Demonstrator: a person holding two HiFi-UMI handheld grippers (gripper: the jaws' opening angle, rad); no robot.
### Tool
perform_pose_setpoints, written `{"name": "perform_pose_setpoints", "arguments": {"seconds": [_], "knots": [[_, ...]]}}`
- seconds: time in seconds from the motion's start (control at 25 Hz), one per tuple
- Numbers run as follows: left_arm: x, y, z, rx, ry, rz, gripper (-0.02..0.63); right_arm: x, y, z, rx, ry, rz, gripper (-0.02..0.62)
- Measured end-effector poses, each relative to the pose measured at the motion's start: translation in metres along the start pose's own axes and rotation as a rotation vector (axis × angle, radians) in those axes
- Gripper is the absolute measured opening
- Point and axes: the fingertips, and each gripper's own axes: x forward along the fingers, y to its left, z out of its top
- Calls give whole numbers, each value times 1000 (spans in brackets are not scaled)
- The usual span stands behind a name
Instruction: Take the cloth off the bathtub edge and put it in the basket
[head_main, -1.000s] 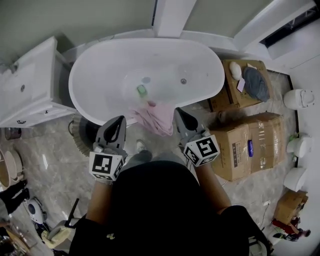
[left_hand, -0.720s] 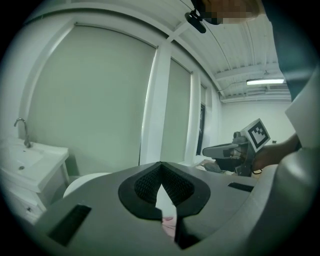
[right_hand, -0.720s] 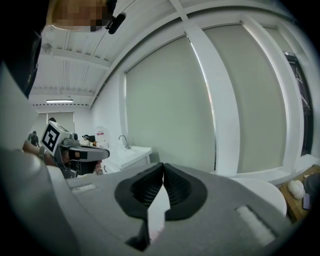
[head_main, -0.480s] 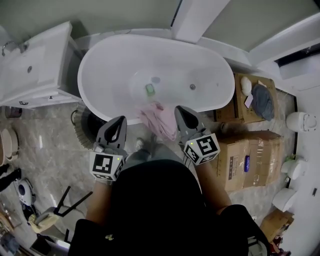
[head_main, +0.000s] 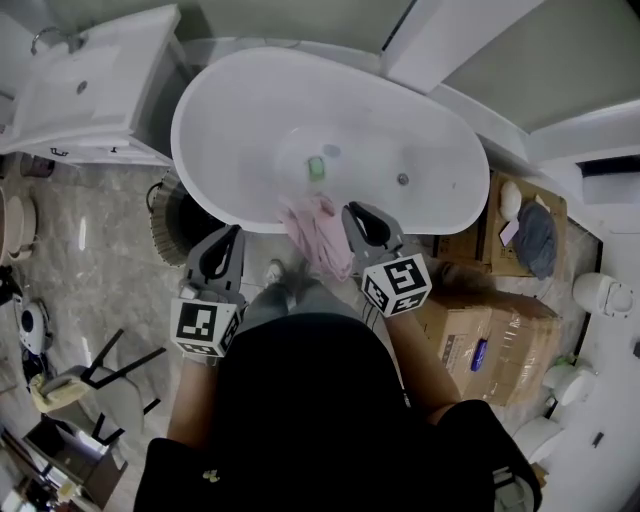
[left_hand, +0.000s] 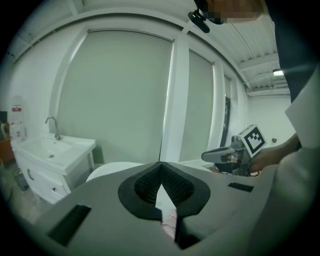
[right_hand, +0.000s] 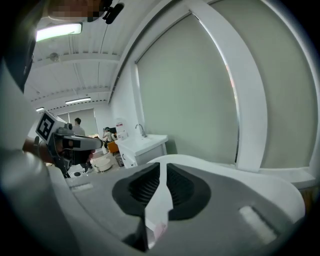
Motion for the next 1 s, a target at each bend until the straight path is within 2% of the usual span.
{"name": "perform_pose_setpoints", "arguments": {"seconds": [0.36, 0.52, 0.76, 1.0], "knots": [[-27, -5, -34, -51, 72, 148, 6, 31, -7, -73, -14, 192, 107, 101], [-39, -11, -54, -110, 101, 200, 6, 45, -11, -115, -9, 290, 147, 111], [-54, -18, -79, -168, 143, 289, 6, 68, -13, -174, -12, 436, 188, 198], [-68, -23, -105, -185, 192, 355, 6, 86, -16, -236, -46, 574, 194, 297]]}}
